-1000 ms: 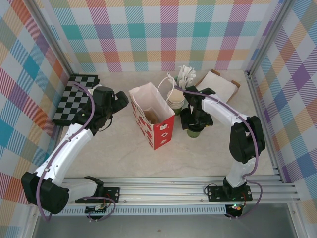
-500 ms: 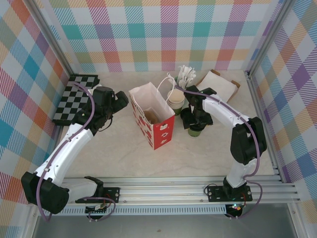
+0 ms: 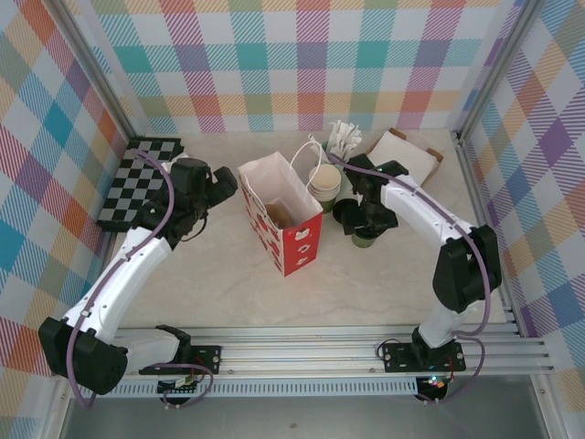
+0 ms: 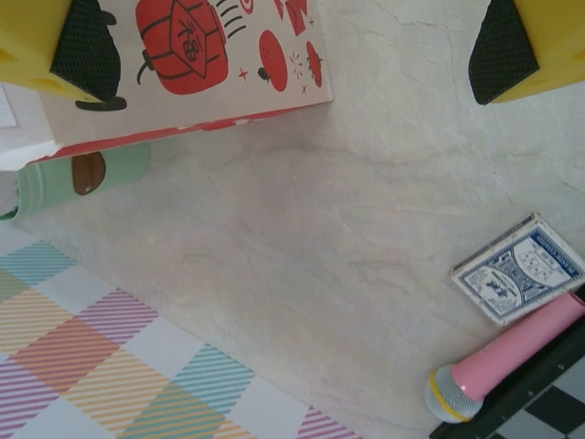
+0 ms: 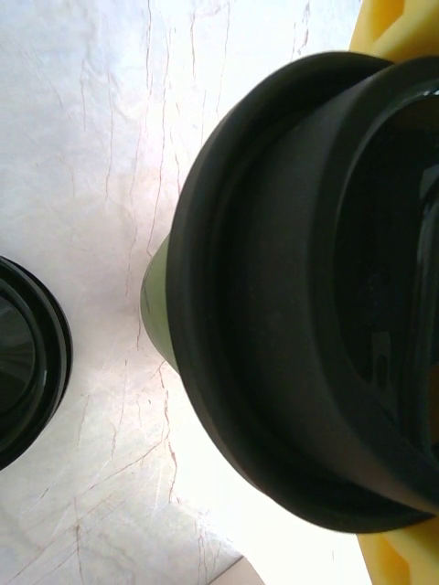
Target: Pack the takeout coffee
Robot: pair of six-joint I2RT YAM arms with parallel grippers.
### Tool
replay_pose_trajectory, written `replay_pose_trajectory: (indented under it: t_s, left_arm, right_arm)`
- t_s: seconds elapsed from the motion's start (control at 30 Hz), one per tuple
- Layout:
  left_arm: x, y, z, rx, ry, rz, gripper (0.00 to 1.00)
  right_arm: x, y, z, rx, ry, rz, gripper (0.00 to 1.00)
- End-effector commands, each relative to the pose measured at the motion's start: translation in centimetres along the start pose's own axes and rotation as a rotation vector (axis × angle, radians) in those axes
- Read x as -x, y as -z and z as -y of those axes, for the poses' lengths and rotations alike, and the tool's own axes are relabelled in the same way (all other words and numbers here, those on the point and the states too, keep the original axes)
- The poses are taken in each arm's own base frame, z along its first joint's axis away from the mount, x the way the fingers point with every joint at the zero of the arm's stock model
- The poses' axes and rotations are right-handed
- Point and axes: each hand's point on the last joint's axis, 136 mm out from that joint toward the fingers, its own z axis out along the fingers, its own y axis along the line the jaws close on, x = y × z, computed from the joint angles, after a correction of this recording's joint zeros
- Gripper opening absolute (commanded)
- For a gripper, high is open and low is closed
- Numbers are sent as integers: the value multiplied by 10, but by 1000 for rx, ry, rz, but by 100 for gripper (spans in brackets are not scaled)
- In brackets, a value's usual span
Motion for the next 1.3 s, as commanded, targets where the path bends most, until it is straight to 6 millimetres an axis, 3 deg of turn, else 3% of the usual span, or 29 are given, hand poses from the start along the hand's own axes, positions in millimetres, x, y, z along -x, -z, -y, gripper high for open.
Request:
replay_pose_trajectory:
  t_s: [0.0, 0.27, 0.5, 0.7, 0.83, 1.0, 1.13, 1.27]
  left_arm:
    - [27, 10, -3, 35, -9, 78, 100]
    - [39, 12, 17, -8, -48, 51, 100]
    - [42, 30, 38, -48, -48, -12, 100]
    - [38, 55, 67, 46, -234, 54, 100]
    - [29, 66, 84, 80, -321, 68, 100]
    - [8, 78, 111, -53, -345, 6, 100]
    - [5, 83, 101, -66, -322, 19, 97]
    - [-1, 87, 94, -112, -283, 21, 83]
  right_arm:
    - [1, 32, 8, -14, 9, 69, 73]
    - [6, 81, 17, -8, 28, 159, 69]
    - [16, 128, 25, -5, 19, 262, 69]
    - [37, 166, 24, 6, 20, 390, 68]
    - [56, 210, 19, -10, 52, 531, 68]
    - [74, 247, 13, -51, 88, 641, 68]
    - [86, 269, -3, -32, 127, 715, 68]
    - [93, 292, -31, 9, 190, 810, 67]
